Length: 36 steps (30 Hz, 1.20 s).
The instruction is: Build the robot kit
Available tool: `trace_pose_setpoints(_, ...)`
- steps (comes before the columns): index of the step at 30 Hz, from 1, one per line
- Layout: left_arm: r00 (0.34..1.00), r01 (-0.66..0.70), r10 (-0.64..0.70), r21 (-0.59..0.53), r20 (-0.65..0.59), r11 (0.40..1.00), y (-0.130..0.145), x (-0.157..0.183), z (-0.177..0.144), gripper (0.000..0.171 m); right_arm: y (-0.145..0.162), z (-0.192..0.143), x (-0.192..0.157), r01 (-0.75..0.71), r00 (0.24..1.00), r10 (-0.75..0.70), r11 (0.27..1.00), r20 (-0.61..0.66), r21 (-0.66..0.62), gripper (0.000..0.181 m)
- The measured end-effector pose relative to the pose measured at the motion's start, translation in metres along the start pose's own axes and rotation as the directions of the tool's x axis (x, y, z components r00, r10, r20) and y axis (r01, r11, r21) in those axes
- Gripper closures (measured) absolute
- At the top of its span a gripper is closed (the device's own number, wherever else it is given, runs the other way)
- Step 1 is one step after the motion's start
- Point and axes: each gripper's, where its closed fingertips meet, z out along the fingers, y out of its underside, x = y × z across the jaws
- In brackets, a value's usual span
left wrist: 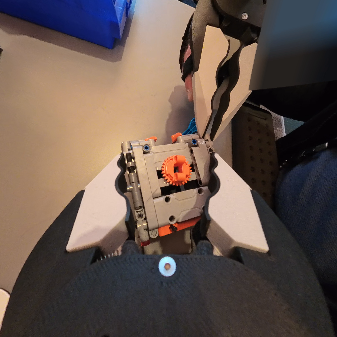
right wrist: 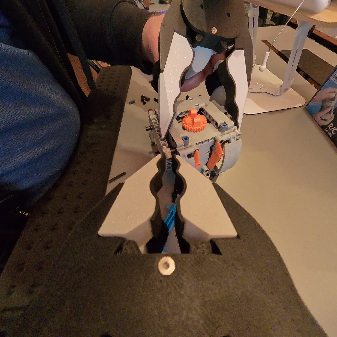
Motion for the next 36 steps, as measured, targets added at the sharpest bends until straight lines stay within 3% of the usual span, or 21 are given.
trace_pose_setpoints(7, 1.0, 0.006, -0.006, 0.003, 0.001, 1.0, 0.0, -0.001, -0.001, 0.081, -0.002, 0.0, 0.001, 0.005, 1.0, -0.006, 0.998, -0.009, -0.055, 0.178)
trace_pose_setpoints(15, 1.0, -0.008, 0.008, 0.008, 0.014, 1.0, -0.001, -0.001, 0.002, 0.081, 0.003, -0.003, 0.006, -0.121, 0.992, 0.118, 0.988, 0.034, 0.1, 0.176)
trace_pose_setpoints(25, 0.999, 0.026, -0.026, 0.019, 0.023, 0.999, -0.002, -0.005, 0.0, 0.081, 0.001, -0.002, 0.01, -0.11, 0.994, 0.111, 0.989, -0.002, 0.096, 0.176)
trace_pose_setpoints(30, 1.0, 0.021, -0.021, 0.009, 0.012, 1.0, -0.002, -0.001, 0.002, 0.079, 0.0, -0.015, 0.007, -0.09, 0.994, 0.092, 0.995, -0.061, 0.037, 0.156)
trace_pose_setpoints(36, 0.999, 0.016, -0.015, -0.034, 0.033, 0.999, 0.003, 0.003, -0.006, 0.058, 0.011, -0.003, 0.018, -0.051, 0.989, 0.043, 0.997, -0.14, -0.051, 0.139)
